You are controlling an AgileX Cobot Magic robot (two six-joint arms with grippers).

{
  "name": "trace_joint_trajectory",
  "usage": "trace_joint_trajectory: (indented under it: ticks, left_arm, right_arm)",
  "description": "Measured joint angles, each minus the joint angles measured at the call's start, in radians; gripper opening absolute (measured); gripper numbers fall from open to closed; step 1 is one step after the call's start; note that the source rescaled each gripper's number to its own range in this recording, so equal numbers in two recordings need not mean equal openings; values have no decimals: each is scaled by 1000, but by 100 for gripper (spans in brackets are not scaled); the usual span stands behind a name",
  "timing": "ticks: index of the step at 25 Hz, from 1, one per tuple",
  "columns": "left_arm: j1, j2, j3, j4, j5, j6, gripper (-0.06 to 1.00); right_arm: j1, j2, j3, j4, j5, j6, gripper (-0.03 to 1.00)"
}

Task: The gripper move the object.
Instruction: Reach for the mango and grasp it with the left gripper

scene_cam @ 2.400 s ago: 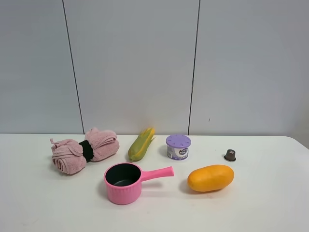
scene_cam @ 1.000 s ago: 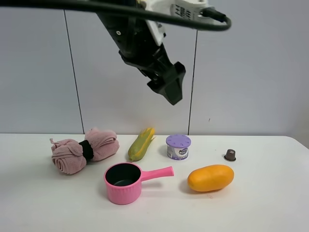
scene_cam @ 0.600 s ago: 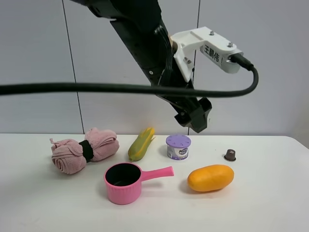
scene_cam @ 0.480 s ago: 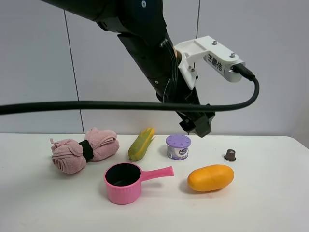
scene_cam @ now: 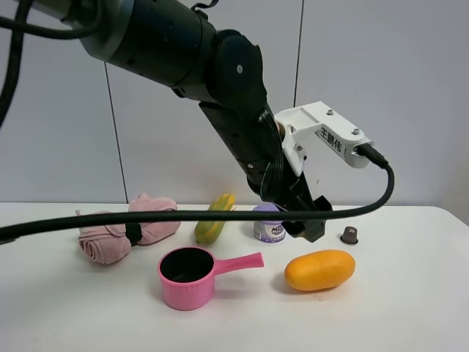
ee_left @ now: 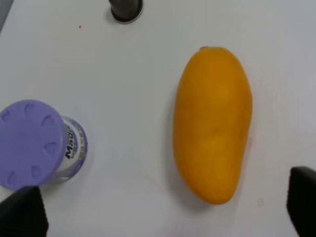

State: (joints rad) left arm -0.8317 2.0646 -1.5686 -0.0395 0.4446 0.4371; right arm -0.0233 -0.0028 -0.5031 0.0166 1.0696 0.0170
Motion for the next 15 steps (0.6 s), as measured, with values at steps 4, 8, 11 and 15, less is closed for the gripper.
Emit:
trace_joint_trajectory:
  ticks: [4,8,11,15]
  left_arm:
    - [-7,31,0,-12,-19,3,100]
    - [-19,62,0,-15,-69,3,100]
    - [-27,88,0,-17,-108,3,100]
    - [-32,123,0,-24,-156,3,100]
  right_arm:
    - [0,0,0,0,0,0,100]
    - [0,0,0,0,0,0,100]
    - [0,0,0,0,0,0,100]
    - [0,0,0,0,0,0,100]
